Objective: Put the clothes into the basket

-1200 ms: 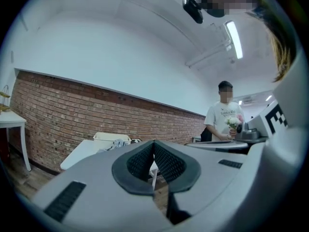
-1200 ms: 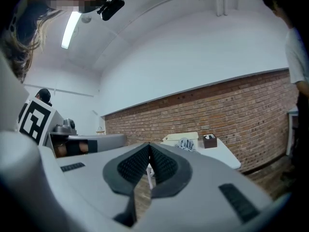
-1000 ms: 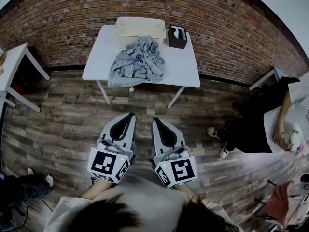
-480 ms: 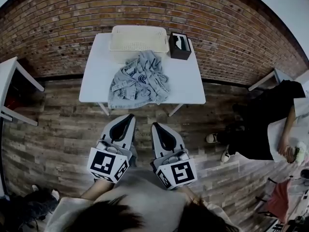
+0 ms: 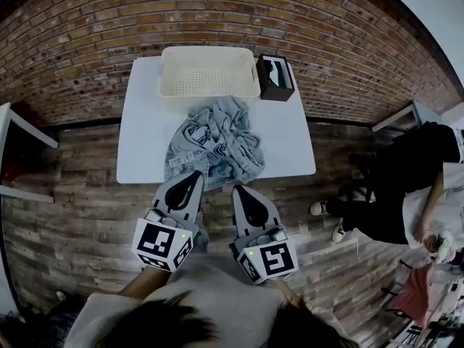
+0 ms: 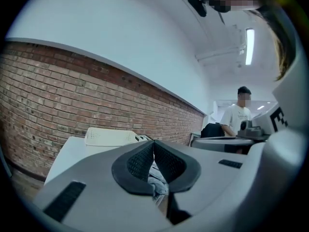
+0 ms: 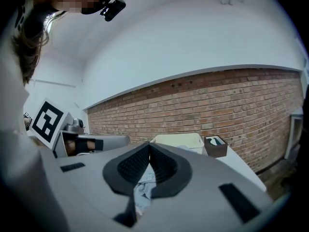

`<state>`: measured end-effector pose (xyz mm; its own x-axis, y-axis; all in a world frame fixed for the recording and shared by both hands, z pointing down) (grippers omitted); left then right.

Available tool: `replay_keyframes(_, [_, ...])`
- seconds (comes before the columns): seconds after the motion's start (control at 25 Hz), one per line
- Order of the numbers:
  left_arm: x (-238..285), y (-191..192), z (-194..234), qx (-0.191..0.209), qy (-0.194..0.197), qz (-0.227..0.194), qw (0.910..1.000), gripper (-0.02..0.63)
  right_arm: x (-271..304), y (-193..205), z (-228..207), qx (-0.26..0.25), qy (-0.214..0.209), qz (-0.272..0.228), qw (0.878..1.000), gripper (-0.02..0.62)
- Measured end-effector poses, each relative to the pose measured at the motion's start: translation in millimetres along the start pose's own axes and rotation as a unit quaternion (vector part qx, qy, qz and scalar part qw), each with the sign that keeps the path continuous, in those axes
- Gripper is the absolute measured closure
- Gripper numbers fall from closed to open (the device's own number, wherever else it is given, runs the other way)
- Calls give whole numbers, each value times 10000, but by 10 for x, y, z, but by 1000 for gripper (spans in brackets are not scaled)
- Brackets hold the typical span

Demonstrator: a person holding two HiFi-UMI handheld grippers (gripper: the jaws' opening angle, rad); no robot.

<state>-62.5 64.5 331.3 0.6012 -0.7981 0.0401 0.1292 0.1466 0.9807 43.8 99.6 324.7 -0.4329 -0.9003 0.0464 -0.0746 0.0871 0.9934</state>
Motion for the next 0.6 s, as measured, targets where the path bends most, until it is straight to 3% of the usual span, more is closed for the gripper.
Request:
replay_keyframes(0.32, [522,101,548,46,353,429,9984,597,713,82,-308,-144,293,187,9993,588])
replay_keyframes(0.6, [750,244,796,-48,474,704,9964,597,947,287,-428,-60,428,574,9974,588])
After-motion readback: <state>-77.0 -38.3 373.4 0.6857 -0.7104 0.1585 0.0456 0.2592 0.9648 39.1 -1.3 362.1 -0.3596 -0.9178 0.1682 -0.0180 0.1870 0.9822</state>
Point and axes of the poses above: the fingertips, and each gripper's own axes: x forward along the fingers, z to its left, y out of its underside, the point moved 3 cm from there along -x, backward along the fingers, and after that the axes turned 6 degrees about -z, right-handed, at the moved point
